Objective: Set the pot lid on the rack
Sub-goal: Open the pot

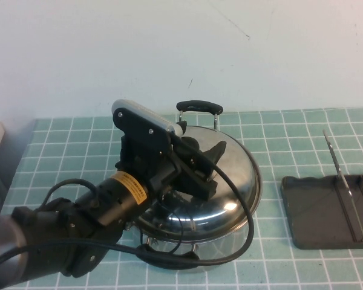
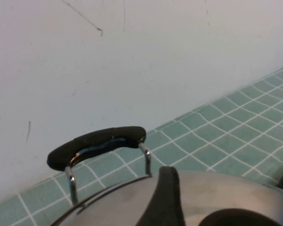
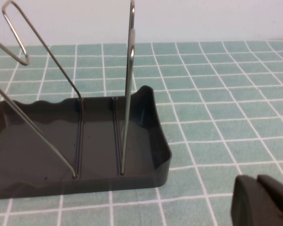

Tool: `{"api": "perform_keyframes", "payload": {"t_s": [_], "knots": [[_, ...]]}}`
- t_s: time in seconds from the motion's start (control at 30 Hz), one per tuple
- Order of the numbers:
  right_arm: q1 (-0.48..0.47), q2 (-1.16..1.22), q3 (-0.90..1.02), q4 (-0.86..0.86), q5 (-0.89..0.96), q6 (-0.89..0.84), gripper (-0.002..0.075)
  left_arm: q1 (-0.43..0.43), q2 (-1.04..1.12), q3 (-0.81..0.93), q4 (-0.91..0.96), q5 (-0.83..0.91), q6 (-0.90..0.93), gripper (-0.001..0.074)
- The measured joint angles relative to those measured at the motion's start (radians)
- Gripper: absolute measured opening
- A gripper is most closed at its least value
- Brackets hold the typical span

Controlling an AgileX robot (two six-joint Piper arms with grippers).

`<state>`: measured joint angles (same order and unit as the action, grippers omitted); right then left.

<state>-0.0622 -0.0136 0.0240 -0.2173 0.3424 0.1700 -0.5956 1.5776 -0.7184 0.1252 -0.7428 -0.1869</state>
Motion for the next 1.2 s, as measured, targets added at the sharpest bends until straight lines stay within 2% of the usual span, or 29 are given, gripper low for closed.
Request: {"api": "perform_keyframes", "payload": {"t_s": [0.37, 0.43, 0.57, 0.93, 1.0, 1.07, 1.2], "knots": [[0.000, 0.000, 0.000, 0.000, 0.000, 0.000, -0.0003, 0.000, 0.037, 0.000, -0.112, -0.040, 0.070, 0.0548], [0.000, 0.000, 0.000, 0.000, 0.000, 0.000, -0.0003, 0.000, 0.039, 0.000, -0.114, -0.038, 0.068, 0.0498], [0.000, 0.000, 0.000, 0.000, 0.000, 0.000, -0.0003, -0.001, 0.041, 0.000, -0.109, -0.019, 0.067, 0.0307], [0.000, 0.000, 0.000, 0.006, 0.000, 0.000, -0.0003, -0.004, 0.020, 0.017, -0.111, -0.054, 0.029, 0.0310], [0.000, 0.000, 0.000, 0.054, -0.003, 0.015, -0.0003, -0.004, -0.023, 0.024, -0.111, -0.078, -0.003, 0.0310], [0.000, 0.000, 0.000, 0.181, -0.006, 0.071, -0.0003, -0.004, -0.095, 0.024, -0.111, -0.113, -0.066, 0.0310], [0.000, 0.000, 0.002, 0.452, -0.009, 0.180, -0.0003, -0.004, -0.240, 0.024, -0.096, -0.128, -0.309, 0.0310]]}}
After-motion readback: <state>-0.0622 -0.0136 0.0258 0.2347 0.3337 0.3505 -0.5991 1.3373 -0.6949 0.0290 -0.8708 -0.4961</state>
